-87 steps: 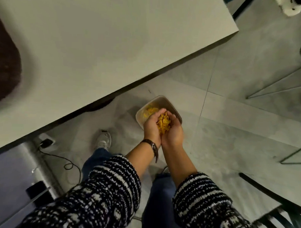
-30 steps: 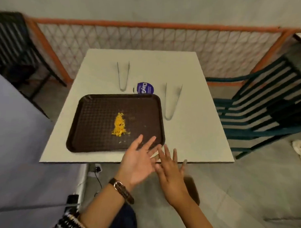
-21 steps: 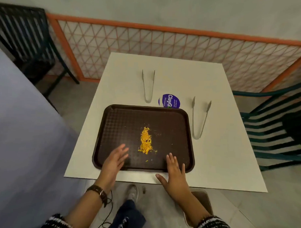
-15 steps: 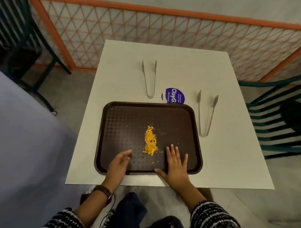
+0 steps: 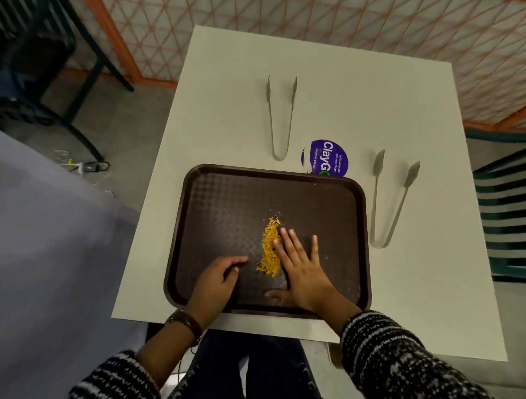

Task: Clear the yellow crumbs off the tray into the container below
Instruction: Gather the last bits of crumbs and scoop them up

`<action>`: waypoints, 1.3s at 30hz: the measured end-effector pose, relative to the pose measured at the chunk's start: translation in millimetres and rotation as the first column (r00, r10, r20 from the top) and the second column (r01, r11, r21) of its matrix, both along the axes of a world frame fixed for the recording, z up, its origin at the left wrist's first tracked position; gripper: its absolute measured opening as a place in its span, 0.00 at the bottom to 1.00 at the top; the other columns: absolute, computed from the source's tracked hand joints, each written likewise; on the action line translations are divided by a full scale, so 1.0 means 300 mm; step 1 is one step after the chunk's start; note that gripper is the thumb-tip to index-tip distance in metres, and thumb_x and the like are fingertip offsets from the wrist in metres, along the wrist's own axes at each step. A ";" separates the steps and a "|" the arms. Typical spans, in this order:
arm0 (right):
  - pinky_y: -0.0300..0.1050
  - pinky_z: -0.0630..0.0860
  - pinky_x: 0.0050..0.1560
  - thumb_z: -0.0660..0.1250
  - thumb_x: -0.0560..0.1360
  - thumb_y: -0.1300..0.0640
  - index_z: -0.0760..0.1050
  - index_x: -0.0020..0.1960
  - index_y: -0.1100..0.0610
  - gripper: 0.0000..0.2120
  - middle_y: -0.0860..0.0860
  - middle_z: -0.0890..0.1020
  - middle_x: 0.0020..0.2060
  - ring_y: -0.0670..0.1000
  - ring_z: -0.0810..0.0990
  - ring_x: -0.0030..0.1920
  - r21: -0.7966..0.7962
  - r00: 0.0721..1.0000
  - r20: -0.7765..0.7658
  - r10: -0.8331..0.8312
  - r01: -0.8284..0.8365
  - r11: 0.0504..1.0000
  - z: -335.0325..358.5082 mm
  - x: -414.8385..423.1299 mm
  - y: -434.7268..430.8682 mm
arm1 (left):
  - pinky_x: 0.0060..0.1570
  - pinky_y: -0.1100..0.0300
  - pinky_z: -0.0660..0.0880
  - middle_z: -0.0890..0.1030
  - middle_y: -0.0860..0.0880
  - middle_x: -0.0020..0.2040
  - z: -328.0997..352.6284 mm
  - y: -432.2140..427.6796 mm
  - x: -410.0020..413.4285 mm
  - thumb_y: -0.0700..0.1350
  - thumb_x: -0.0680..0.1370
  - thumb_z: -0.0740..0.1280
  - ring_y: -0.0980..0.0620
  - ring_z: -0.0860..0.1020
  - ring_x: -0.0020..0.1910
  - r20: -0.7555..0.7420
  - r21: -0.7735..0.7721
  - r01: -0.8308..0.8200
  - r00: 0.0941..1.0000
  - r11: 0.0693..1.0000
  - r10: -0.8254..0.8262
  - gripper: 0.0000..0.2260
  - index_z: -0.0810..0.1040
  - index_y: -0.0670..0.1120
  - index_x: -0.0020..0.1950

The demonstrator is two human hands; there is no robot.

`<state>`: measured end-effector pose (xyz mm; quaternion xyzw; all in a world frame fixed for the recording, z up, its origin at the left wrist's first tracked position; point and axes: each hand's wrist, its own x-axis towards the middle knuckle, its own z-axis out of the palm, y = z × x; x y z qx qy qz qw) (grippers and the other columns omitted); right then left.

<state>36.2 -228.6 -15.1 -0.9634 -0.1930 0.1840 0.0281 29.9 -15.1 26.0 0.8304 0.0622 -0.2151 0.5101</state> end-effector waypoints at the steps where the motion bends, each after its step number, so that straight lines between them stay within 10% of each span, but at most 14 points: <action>1: 0.67 0.36 0.70 0.50 0.68 0.24 0.45 0.77 0.57 0.50 0.57 0.47 0.77 0.54 0.40 0.76 -0.010 1.000 0.003 -0.008 0.008 1.000 -0.002 0.022 -0.005 | 0.58 0.69 0.66 0.77 0.52 0.56 -0.007 0.003 -0.004 0.36 0.77 0.61 0.56 0.74 0.57 0.001 0.017 0.023 1.000 1.000 -0.023 0.13 0.78 0.52 0.55; 8: 0.64 0.32 0.69 0.53 0.69 0.26 0.45 0.77 0.56 0.48 0.57 0.47 0.76 0.55 0.42 0.76 0.054 0.997 0.013 -0.073 0.072 0.996 0.002 0.126 -0.010 | 0.53 0.82 0.63 0.78 0.53 0.54 -0.033 -0.001 -0.012 0.35 0.76 0.61 0.62 0.74 0.54 0.021 0.062 0.024 0.999 0.998 -0.025 0.15 0.78 0.54 0.52; 15: 0.69 0.39 0.69 0.53 0.68 0.25 0.49 0.77 0.58 0.50 0.59 0.51 0.76 0.57 0.45 0.77 0.087 0.993 0.007 0.117 -0.117 0.989 -0.011 -0.004 -0.005 | 0.58 0.66 0.68 0.78 0.53 0.55 -0.010 -0.024 0.042 0.37 0.77 0.60 0.56 0.74 0.56 0.000 0.065 -0.031 1.000 0.997 0.031 0.13 0.79 0.49 0.55; 30: 0.66 0.35 0.70 0.53 0.72 0.30 0.48 0.77 0.55 0.43 0.56 0.49 0.76 0.57 0.45 0.76 0.098 0.988 0.041 -0.146 0.141 0.985 0.001 0.117 0.056 | 0.58 0.65 0.67 0.79 0.49 0.57 -0.032 -0.004 0.052 0.38 0.78 0.61 0.55 0.75 0.56 -0.054 0.113 -0.016 0.998 0.994 0.022 0.12 0.79 0.48 0.56; 39: 0.65 0.34 0.70 0.52 0.68 0.24 0.43 0.77 0.54 0.50 0.57 0.48 0.77 0.55 0.41 0.77 0.057 0.998 -0.038 0.046 -0.044 0.997 0.012 0.007 -0.109 | 0.58 0.64 0.67 0.77 0.52 0.55 -0.013 -0.021 0.063 0.38 0.78 0.60 0.57 0.73 0.55 -0.042 0.101 -0.010 0.999 0.995 0.014 0.12 0.79 0.48 0.58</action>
